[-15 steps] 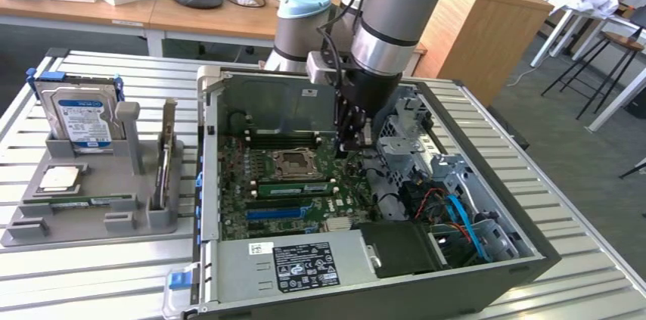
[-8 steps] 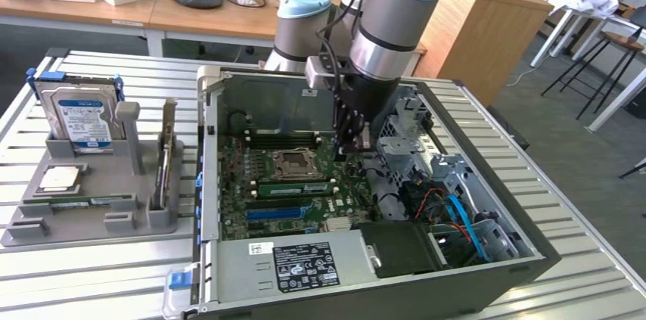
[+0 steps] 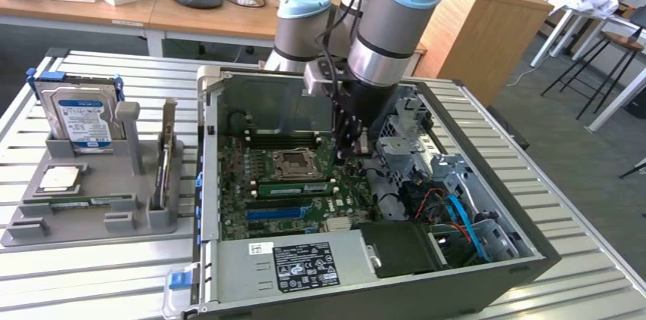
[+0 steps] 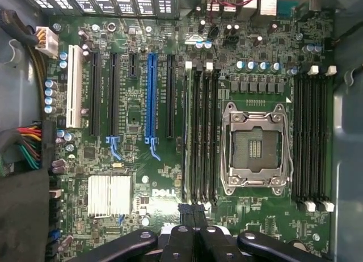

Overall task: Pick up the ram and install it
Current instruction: 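Press down the ram until it locks into place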

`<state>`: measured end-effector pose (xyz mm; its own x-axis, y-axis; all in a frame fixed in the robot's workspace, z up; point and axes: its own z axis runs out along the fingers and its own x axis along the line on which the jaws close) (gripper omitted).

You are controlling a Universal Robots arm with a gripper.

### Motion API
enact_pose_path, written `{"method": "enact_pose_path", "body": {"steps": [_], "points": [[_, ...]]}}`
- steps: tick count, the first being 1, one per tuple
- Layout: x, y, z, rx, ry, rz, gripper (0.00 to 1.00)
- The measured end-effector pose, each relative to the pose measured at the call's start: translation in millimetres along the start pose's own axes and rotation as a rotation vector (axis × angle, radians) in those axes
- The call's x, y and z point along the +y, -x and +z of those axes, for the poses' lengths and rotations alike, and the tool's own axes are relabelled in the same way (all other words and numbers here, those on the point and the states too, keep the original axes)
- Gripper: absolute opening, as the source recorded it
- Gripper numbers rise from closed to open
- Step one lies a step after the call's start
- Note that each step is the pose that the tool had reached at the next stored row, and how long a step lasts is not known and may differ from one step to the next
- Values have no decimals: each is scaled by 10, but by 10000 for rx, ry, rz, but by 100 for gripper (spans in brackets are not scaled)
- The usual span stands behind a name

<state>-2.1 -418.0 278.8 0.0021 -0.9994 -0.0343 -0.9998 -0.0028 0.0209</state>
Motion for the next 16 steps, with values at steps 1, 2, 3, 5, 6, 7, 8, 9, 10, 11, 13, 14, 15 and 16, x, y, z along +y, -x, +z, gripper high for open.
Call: {"method": "enact_pose_path", "body": {"steps": [1, 2, 3, 5, 6, 7, 8, 9, 10, 11, 13, 14, 15, 16], "points": [[0, 0, 11, 1, 0, 0, 10], [0, -1, 23, 1, 0, 0, 10], [-1, -1, 36, 0, 0, 0, 10], [-1, -2, 59, 0, 0, 0, 10], [-2, -2, 70, 0, 0, 0, 10], [-2, -2, 81, 0, 0, 0, 10], [-2, -3, 92, 1, 0, 0, 10], [-2, -3, 103, 0, 0, 0, 10], [-2, -4, 114, 0, 0, 0, 10], [-3, -4, 124, -1, 0, 0, 10], [-3, -5, 141, 0, 0, 0, 10], [-3, -5, 147, 0, 0, 0, 10], [-3, -5, 150, 2, 1, 0, 10], [-3, -5, 150, 3, 1, 0, 10]]}}
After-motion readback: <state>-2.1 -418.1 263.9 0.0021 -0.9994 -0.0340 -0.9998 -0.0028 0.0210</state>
